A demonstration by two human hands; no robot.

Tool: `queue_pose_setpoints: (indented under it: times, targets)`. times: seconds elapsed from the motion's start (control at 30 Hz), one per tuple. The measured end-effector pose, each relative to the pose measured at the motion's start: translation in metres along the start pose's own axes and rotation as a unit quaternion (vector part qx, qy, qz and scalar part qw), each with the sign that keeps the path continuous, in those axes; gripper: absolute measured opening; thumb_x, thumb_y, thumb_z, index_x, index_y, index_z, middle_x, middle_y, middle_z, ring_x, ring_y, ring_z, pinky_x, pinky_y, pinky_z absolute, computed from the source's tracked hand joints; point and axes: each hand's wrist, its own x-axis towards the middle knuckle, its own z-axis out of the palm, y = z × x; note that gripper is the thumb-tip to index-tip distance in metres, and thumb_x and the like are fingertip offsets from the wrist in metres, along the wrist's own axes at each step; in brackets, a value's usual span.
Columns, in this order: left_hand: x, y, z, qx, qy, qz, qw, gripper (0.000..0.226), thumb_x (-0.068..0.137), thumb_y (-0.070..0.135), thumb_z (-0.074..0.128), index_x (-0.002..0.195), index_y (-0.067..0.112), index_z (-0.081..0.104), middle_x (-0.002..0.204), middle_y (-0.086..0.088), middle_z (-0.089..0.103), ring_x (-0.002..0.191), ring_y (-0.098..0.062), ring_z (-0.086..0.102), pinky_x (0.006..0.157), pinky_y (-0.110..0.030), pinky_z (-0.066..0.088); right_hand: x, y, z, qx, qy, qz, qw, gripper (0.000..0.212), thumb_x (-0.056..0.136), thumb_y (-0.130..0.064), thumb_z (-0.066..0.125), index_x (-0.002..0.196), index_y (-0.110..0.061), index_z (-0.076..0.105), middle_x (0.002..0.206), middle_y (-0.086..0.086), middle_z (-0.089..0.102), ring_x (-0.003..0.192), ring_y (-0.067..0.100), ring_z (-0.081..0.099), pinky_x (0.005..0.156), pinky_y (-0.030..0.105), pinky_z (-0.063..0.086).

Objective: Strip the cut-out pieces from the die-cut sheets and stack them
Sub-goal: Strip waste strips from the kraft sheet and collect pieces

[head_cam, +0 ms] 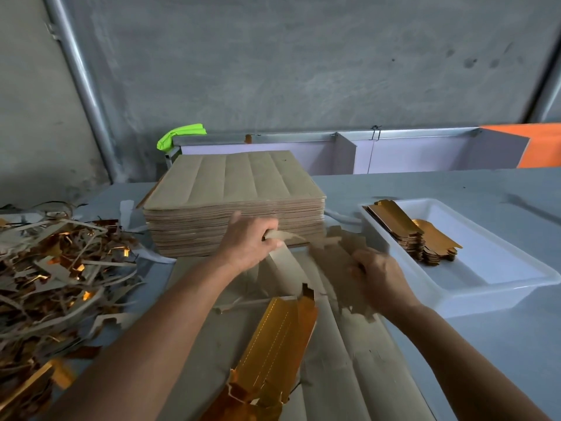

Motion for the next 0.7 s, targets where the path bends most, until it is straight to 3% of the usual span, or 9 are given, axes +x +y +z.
queue_pose_setpoints:
  times: [0.1, 0.2, 0.3, 0.37, 0.43, 0.53, 0.6, 0.7]
  targets:
    - [0.000, -0.006, -0.003, 0.043, 0.040, -0.023, 0.998, 0.042, 0.085, 0.022, 0.068, 0.059, 0.027, 0.034, 0.057, 0.013, 0.040, 0.058, -0.010, 0.041, 0.088, -0.040, 0.038, -0.004, 0.004, -0.003, -0.092, 0.007, -0.021, 0.996, 0.005, 0.090, -0.007, 0.060, 0.087, -0.005, 0.063, 0.092, 0.010, 0.063, 0.069, 0.023, 0.059, 0.061, 0.032, 0.052]
    - [-0.002, -0.012, -0.005, 0.052, 0.045, -0.052, 0.996, 0.031, 0.086, 0.021, 0.066, 0.067, 0.023, 0.042, 0.057, 0.014, 0.039, 0.060, -0.015, 0.044, 0.085, -0.042, 0.041, -0.007, 0.011, -0.006, -0.026, 0.052, 0.069, 0.996, 0.017, 0.090, -0.001, 0.054, 0.073, -0.002, 0.055, 0.081, 0.013, 0.060, 0.068, 0.026, 0.054, 0.056, 0.035, 0.046]
    - [-0.005, -0.009, -0.002, 0.071, 0.064, -0.065, 0.993, 0.029, 0.087, 0.021, 0.065, 0.070, 0.019, 0.042, 0.057, 0.011, 0.041, 0.064, -0.021, 0.048, 0.084, -0.038, 0.038, -0.014, 0.017, -0.009, 0.078, 0.090, 0.185, 0.975, 0.012, 0.090, -0.001, 0.050, 0.082, 0.006, 0.057, 0.083, 0.018, 0.059, 0.075, 0.033, 0.054, 0.065, 0.048, 0.051]
    - [-0.006, -0.006, 0.001, 0.091, 0.089, -0.076, 0.989, 0.027, 0.088, 0.020, 0.063, 0.072, 0.019, 0.041, 0.064, 0.000, 0.054, 0.073, -0.028, 0.055, 0.080, -0.036, 0.035, -0.022, 0.024, -0.014, 0.128, 0.132, 0.239, 0.953, 0.013, 0.091, -0.001, 0.046, 0.082, 0.005, 0.053, 0.079, 0.017, 0.054, 0.067, 0.030, 0.049, 0.051, 0.039, 0.048]
    - [-0.004, -0.007, 0.000, 0.098, 0.112, -0.096, 0.984, 0.023, 0.088, 0.017, 0.061, 0.077, 0.019, 0.041, 0.081, -0.013, 0.066, 0.084, -0.033, 0.059, 0.079, -0.035, 0.034, -0.029, 0.033, -0.022, 0.162, 0.177, 0.277, 0.930, 0.017, 0.093, -0.002, 0.042, 0.079, 0.005, 0.049, 0.074, 0.015, 0.047, 0.056, 0.022, 0.041, 0.037, 0.028, 0.035]
    - [-0.001, -0.009, 0.001, 0.109, 0.123, -0.123, 0.979, 0.016, 0.089, 0.021, 0.061, 0.082, 0.017, 0.048, 0.092, -0.015, 0.068, 0.087, -0.033, 0.059, 0.076, -0.035, 0.036, -0.038, 0.036, -0.033, 0.130, 0.184, 0.243, 0.943, 0.012, 0.091, 0.004, 0.043, 0.079, 0.007, 0.045, 0.069, 0.010, 0.042, 0.058, 0.021, 0.036, 0.044, 0.025, 0.030]
    - [0.001, -0.009, 0.005, 0.111, 0.124, -0.138, 0.976, 0.013, 0.089, 0.025, 0.061, 0.089, 0.016, 0.051, 0.100, -0.012, 0.067, 0.093, -0.030, 0.058, 0.081, -0.036, 0.035, -0.044, 0.028, -0.033, 0.123, 0.174, 0.202, 0.956, 0.006, 0.087, 0.010, 0.043, 0.091, 0.006, 0.046, 0.073, 0.008, 0.044, 0.061, 0.021, 0.038, 0.045, 0.024, 0.029]
    - [-0.004, -0.006, 0.017, 0.176, 0.098, -0.150, 0.968, 0.052, 0.084, 0.036, 0.067, 0.127, 0.016, 0.044, 0.129, -0.012, 0.050, 0.119, -0.028, 0.044, 0.105, -0.045, 0.026, -0.054, 0.006, -0.028, 0.185, 0.131, 0.131, 0.965, 0.053, 0.081, 0.019, 0.038, 0.126, -0.007, 0.042, 0.086, 0.000, 0.053, 0.068, 0.008, 0.054, 0.044, 0.011, 0.036]
